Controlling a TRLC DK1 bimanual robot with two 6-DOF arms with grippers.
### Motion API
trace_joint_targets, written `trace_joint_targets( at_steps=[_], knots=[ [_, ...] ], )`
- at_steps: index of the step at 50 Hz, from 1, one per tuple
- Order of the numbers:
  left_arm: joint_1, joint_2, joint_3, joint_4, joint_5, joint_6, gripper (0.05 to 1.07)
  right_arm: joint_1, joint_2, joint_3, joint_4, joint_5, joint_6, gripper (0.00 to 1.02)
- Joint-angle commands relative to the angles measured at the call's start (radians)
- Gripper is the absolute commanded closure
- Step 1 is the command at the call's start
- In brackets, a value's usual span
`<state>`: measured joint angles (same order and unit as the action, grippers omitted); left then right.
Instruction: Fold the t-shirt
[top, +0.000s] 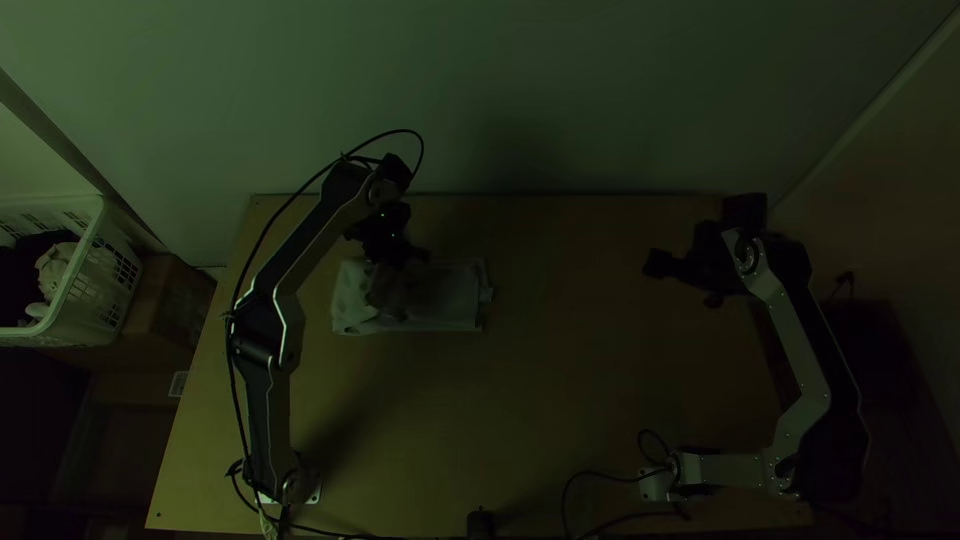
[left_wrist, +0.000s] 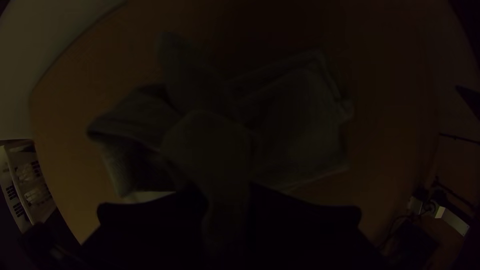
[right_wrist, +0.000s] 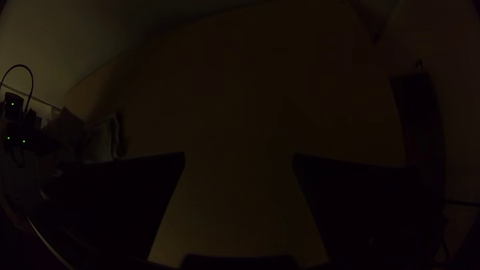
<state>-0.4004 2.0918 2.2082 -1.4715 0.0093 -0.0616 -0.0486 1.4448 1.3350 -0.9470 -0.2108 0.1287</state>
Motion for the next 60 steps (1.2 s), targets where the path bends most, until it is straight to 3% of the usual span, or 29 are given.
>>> trace_joint_targets(
  at_steps=[1, 8, 11, 17, 19, 20, 23, 24, 33, 47, 60],
  knots=[
    [-0.054, 0.057, 0.056, -0.015, -0.012, -0.066, 1.04, -0.01, -0.034, -0.039, 0.013, -0.009, -0.014, 0.03],
    [-0.117, 0.12, 0.058, 0.022, -0.037, -0.087, 1.04, -0.01, -0.043, -0.068, 0.025, -0.009, -0.014, 0.03],
    [-0.135, 0.149, 0.068, 0.043, -0.035, -0.095, 0.93, -0.01, -0.044, -0.079, 0.027, -0.01, -0.014, 0.03],
    [-0.175, 0.201, 0.108, 0.082, -0.035, -0.112, 0.91, 0.004, -0.054, -0.12, 0.039, -0.016, -0.012, 0.03],
    [-0.19, 0.206, 0.111, 0.131, -0.035, -0.121, 0.8, 0.015, -0.057, -0.143, 0.05, -0.016, -0.008, 0.03],
    [-0.198, 0.208, 0.111, 0.16, -0.034, -0.126, 0.69, 0.019, -0.061, -0.154, 0.056, -0.016, -0.006, 0.03],
    [-0.218, 0.211, 0.111, 0.249, -0.025, -0.136, 0.16, 0.038, -0.072, -0.189, 0.076, -0.016, 0.0, 0.03],
    [-0.224, 0.209, 0.111, 0.277, -0.019, -0.139, 0.07, 0.046, -0.075, -0.2, 0.08, -0.016, 0.002, 0.03],
    [-0.267, 0.162, 0.111, 0.447, -0.003, -0.162, 0.09, 0.09, -0.093, -0.258, 0.114, -0.016, 0.025, 0.03],
    [-0.304, 0.06, 0.11, 0.458, -0.003, -0.156, 0.09, 0.104, -0.092, -0.218, 0.119, -0.016, 0.026, 0.03],
    [-0.252, -0.067, 0.053, 0.453, -0.002, -0.124, 0.09, 0.118, -0.087, -0.126, 0.12, -0.015, 0.022, 0.03]
  ],
)
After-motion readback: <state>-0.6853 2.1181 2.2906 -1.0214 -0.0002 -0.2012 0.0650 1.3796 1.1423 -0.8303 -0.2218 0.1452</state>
